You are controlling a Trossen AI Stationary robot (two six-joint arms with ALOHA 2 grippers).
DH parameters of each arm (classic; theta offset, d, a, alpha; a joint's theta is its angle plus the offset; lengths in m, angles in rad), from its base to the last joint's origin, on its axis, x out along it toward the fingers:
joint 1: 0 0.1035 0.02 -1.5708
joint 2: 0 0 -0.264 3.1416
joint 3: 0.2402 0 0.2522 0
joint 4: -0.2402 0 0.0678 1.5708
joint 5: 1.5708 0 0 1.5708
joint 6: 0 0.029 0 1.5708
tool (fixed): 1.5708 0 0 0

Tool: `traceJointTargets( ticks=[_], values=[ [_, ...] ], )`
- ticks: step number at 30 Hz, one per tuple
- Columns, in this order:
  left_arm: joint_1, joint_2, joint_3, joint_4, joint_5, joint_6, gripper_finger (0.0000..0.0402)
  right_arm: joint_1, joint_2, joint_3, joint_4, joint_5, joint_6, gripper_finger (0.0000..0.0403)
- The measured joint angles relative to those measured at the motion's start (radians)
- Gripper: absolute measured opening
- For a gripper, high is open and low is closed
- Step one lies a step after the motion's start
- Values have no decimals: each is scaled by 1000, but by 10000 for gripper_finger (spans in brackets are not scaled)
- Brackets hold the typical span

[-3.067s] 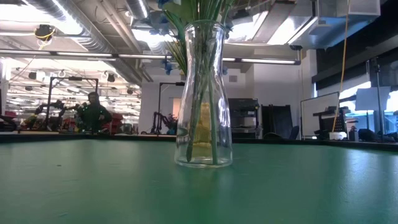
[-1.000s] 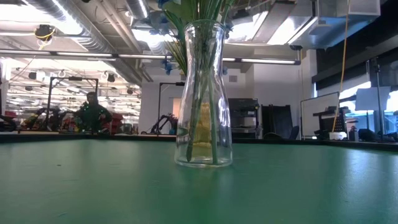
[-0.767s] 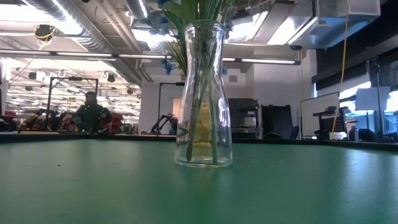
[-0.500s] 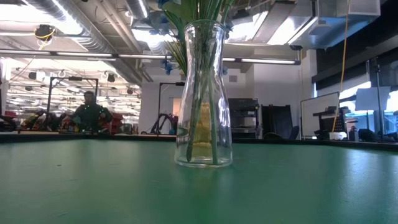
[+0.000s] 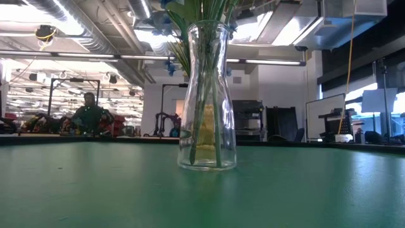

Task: Sort flowers into vase by color
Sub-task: Put the red flowers into the transparent flower vase

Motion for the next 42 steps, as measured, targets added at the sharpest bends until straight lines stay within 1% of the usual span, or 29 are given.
traceJointTargets(
  ticks=[5, 9, 13, 18, 22, 27, 29, 31, 36, 39, 42],
  values=[
    [-62, -77, 0, -44, -87, 90, 175, 0, -91, 0, -106, 9, 7, 4],
    [-128, -143, 0, -88, -174, 171, 195, 0, -166, 0, -199, 8, 48, 2],
    [-194, -198, 0, -121, -307, 248, 199, 1, -231, 0, -246, -2, 79, 2],
    [-251, -233, 0, -173, -472, 302, 200, 1, -301, 0, -259, -101, 131, 1],
    [-287, -249, 0, -225, -629, 324, 200, 1, -368, 0, -372, -167, 216, 1],
    [-314, -263, 0, -308, -846, 323, 200, 2, -441, 0, -570, -143, 236, 1],
    [-320, -263, 0, -326, -908, 322, 200, 2, -458, 0, -628, -132, 236, 0],
    [-326, -263, 0, -346, -930, 310, 198, 2, -467, 0, -692, -131, 235, 0],
    [-328, -263, 0, -449, -926, 196, 189, 2, -455, 0, -862, -129, 235, 0],
    [-327, -263, 0, -538, -848, 81, 182, 2, -433, -2, -952, -128, 256, 0],
    [-328, -263, 0, -597, -747, -13, 178, 2, -409, -2, -961, -130, 268, 0]
  ],
)
